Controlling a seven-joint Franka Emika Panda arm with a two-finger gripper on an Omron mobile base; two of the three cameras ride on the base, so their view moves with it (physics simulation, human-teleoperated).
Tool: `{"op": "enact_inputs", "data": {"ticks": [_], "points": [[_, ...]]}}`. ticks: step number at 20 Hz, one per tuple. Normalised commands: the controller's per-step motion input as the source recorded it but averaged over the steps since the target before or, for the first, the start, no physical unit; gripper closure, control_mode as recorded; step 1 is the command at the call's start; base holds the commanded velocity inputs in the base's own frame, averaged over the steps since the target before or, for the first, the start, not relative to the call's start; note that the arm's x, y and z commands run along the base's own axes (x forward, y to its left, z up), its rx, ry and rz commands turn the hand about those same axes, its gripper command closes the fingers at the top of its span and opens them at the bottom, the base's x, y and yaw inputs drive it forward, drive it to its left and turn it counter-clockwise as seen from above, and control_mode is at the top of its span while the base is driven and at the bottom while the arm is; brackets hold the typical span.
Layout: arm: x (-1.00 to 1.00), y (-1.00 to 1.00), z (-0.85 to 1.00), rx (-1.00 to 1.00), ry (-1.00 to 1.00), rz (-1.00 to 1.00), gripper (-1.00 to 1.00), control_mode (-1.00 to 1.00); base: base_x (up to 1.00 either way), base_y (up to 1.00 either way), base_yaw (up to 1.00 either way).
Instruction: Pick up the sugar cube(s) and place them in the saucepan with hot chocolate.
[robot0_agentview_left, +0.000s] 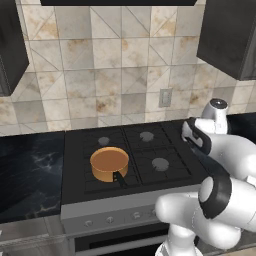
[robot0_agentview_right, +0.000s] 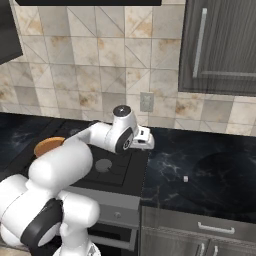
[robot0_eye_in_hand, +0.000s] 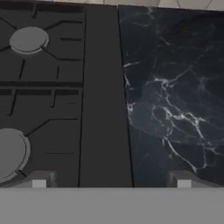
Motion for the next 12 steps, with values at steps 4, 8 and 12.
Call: {"op": "enact_inputs", "data": {"ticks": [4, 8, 12], "points": [[0.0, -0.23, -0.37, 0.01, 0.04, -0.25, -1.0, -1.0, 0.0, 0.0, 0.0], [-0.13, -0.18, -0.01, 0.08, 0.0, -0.15, -1.0, -1.0, 0.0, 0.0, 0.0], [-0.01, -0.35, -0.13, 0.04, 0.0, -0.16, -1.0, -1.0, 0.0, 0.0, 0.0]]}}
